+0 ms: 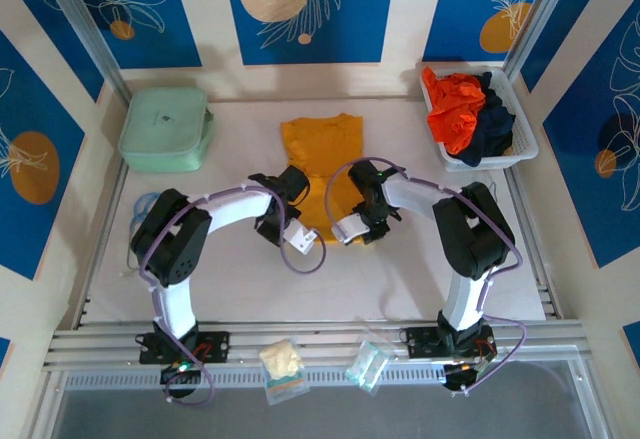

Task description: Fold and stack the t-shirts

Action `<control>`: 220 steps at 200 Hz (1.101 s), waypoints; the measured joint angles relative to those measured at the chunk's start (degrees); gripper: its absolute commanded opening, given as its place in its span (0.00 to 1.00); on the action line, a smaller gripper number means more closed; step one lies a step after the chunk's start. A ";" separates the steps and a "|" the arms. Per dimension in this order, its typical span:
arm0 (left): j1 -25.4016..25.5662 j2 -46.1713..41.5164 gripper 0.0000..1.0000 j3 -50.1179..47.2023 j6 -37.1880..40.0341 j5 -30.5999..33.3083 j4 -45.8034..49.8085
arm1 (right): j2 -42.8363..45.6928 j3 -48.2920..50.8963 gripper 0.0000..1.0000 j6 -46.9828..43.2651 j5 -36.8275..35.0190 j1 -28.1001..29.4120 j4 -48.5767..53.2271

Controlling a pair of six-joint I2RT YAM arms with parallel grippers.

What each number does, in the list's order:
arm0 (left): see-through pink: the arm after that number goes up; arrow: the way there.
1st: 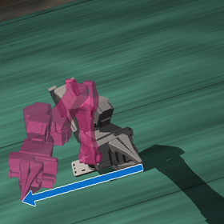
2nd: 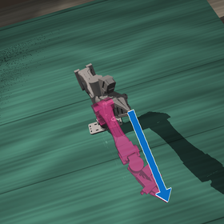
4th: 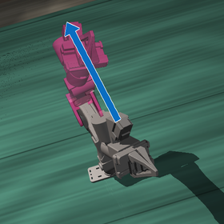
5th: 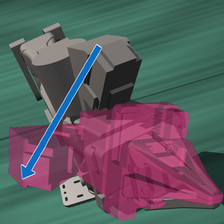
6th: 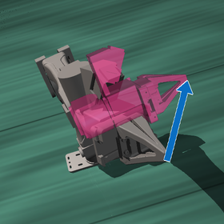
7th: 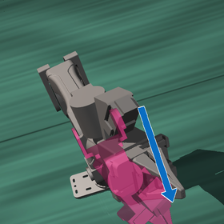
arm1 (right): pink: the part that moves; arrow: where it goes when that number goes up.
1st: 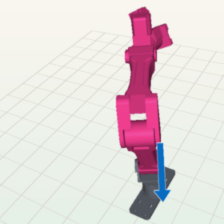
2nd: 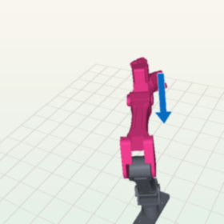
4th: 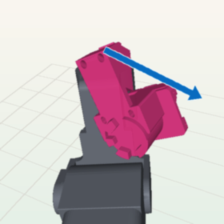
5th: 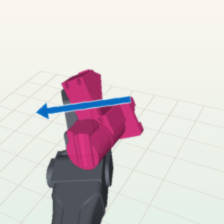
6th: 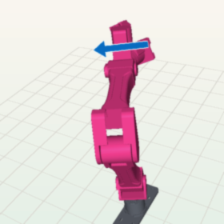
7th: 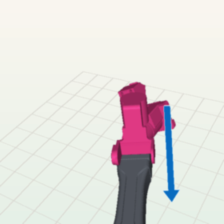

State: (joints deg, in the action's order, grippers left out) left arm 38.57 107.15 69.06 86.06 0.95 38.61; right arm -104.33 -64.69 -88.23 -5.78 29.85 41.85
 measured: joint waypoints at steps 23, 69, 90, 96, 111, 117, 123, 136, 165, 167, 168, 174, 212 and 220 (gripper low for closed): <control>0.09 -0.26 0.00 -0.24 -0.46 0.07 -0.33 | 0.59 0.20 0.00 0.59 0.04 0.00 -0.37; 0.13 -4.46 0.00 -5.64 -2.05 -0.72 -5.49 | 5.33 4.55 0.00 2.19 0.81 -0.31 -1.11; 0.26 -7.74 0.00 -7.98 -2.82 -1.46 -6.49 | 9.77 6.95 0.00 3.91 1.33 -0.35 -1.11; 0.26 -8.81 0.00 -8.35 -3.13 -1.62 -6.49 | 11.28 7.58 0.00 4.55 1.51 -0.35 -1.18; 0.35 -12.13 0.00 -9.07 -3.72 -2.10 -6.40 | 15.02 9.27 0.00 6.03 1.73 -0.17 -1.46; 0.37 -13.42 0.00 -9.29 -4.02 -2.27 -6.34 | 16.46 10.03 0.00 6.69 1.73 0.02 -1.64; 0.46 -14.82 0.00 -9.53 -4.24 -2.40 -6.27 | 17.90 10.80 0.00 7.37 1.70 0.31 -1.68; 0.76 -18.23 0.00 -10.36 -4.98 -2.58 -6.05 | 21.16 12.55 0.00 8.87 1.66 1.18 -1.64; 2.29 -25.55 0.00 -12.17 -6.14 -2.78 -3.41 | 27.74 14.78 0.00 12.15 1.18 4.96 0.09; 2.45 -26.08 0.00 -12.24 -6.32 -2.75 -3.15 | 28.26 14.84 0.00 12.59 1.05 5.35 0.33; 2.51 -26.23 0.00 -12.26 -6.32 -2.73 -3.04 | 28.39 14.86 0.00 12.70 0.98 5.49 0.39; 3.02 -27.71 0.00 -12.48 -6.56 -2.58 -2.12 | 29.75 14.97 0.00 13.40 0.70 6.51 1.11; 6.75 -36.20 0.00 -13.20 -8.26 -1.27 3.56 | 37.99 14.86 0.00 17.99 -2.12 13.22 6.45; 7.50 -37.97 0.00 -13.40 -8.72 -0.92 4.70 | 39.52 14.56 0.00 19.21 -2.78 14.71 7.89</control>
State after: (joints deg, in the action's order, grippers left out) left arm 46.06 69.19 55.66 77.34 0.03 43.31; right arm -64.82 -50.13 -69.01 -8.56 44.56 49.74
